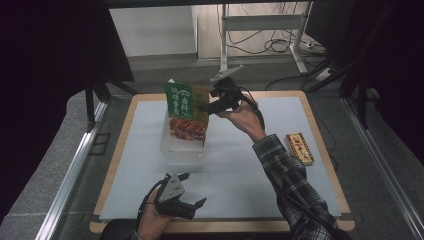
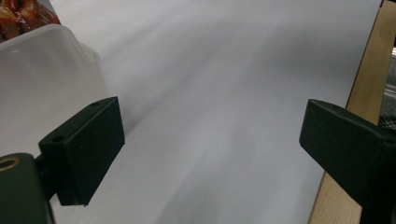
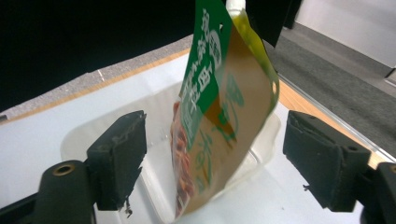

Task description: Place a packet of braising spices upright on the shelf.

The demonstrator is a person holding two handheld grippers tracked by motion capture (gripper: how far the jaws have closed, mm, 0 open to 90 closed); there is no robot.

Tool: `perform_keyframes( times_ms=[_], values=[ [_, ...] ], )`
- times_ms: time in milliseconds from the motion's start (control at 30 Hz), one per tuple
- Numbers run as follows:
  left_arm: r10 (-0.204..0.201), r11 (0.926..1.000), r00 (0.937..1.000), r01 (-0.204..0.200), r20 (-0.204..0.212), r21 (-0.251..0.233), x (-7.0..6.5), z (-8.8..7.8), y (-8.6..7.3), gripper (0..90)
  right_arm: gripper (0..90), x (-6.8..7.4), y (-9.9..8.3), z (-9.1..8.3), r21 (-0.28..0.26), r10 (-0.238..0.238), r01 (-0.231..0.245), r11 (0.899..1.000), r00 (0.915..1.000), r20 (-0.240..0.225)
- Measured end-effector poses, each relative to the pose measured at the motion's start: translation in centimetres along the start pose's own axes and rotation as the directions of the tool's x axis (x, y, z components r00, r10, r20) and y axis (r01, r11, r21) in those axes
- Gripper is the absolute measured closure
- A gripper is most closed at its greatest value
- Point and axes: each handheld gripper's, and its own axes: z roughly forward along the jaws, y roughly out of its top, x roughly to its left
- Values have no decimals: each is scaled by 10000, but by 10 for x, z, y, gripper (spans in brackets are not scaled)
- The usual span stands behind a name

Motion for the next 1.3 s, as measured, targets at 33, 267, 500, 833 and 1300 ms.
perform_keyframes(
  times_ms=[33,267,500,833,1300],
  values=[
    [-16,10000,10000,16,9,-17,0,0,0,60,203,0,-2,-2,10,-22,22,10000,10000,33],
    [-212,9997,9998,212,14,-135,2,-1,0,43,196,2,-15,-12,41,-190,189,9998,9996,203],
    [-387,9987,9992,389,97,-316,4,-2,0,27,195,4,-29,-22,-27,-157,158,9999,9996,230],
    [-309,9991,9994,314,175,-270,3,-1,0,26,196,5,-55,-36,196,240,-248,9995,9990,370],
    [-190,9996,9996,195,227,-208,1,0,0,26,175,4,-89,-53,275,534,-554,9981,9963,679]
  ],
)
